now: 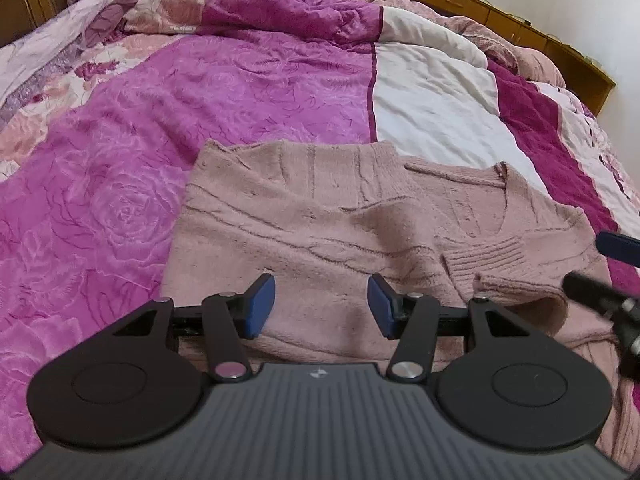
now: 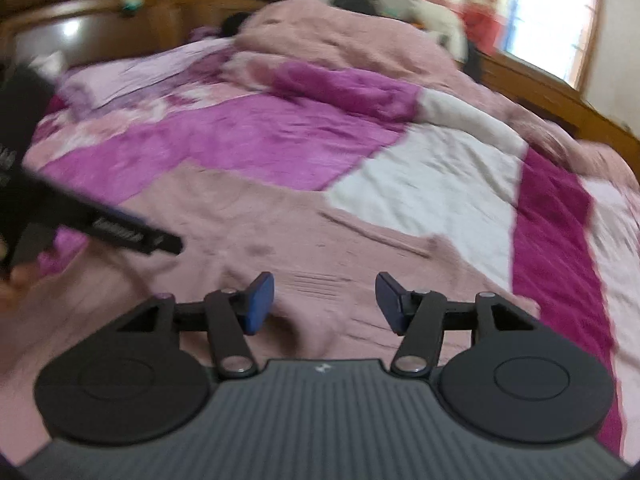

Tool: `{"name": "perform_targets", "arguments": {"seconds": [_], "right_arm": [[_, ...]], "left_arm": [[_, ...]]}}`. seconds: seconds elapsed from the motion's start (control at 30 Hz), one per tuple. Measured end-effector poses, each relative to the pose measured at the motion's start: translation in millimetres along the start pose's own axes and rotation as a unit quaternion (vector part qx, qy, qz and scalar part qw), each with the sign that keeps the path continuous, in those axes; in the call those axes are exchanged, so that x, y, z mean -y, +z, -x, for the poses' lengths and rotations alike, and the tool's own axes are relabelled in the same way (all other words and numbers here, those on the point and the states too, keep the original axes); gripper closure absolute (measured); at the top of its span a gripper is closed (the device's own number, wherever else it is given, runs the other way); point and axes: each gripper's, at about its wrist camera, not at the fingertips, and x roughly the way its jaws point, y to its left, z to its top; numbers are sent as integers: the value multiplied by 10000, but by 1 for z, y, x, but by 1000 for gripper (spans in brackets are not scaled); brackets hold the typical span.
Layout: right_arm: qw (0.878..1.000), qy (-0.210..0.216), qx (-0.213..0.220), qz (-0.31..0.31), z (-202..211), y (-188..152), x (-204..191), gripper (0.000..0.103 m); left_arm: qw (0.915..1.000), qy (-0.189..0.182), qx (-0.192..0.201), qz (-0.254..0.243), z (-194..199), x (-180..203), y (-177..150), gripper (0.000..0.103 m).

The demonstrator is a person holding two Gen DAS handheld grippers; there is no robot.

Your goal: Fold small clothes

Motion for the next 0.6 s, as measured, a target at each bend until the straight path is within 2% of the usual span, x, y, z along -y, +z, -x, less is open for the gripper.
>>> {"name": "perform_targets", "arguments": {"seconds": [0.17, 0.27, 0.3, 0.33, 0.4, 0.5, 0.6], "right_arm": [[9918, -175, -375, 1212, -23, 3, -36, 46], [9845, -72, -668, 1618, -40, 2, -48, 46], [9831, -41, -715, 1684, -45, 2, -50, 49], [9819, -26, -735, 1747, -48, 1, -52, 66], [9809, -92, -733, 1797, -53, 2, -53, 92], [9878, -143, -572, 1443, -48, 7, -44, 91], [9932, -483, -263, 1029, -37, 13, -29, 91]], "left_arm": [[9999, 48, 70, 54, 8, -9, 0, 44], [9999, 73, 84, 127, 11, -15, -1, 44], [9998, 84, 89, 152, 11, -16, -1, 44], [9998, 86, 94, 177, 12, -18, 0, 44], [9997, 74, 113, 219, 13, -20, 1, 44], [9996, 63, 167, 223, 14, -20, 3, 44], [9996, 59, 196, 218, 12, -18, 6, 44]]}}
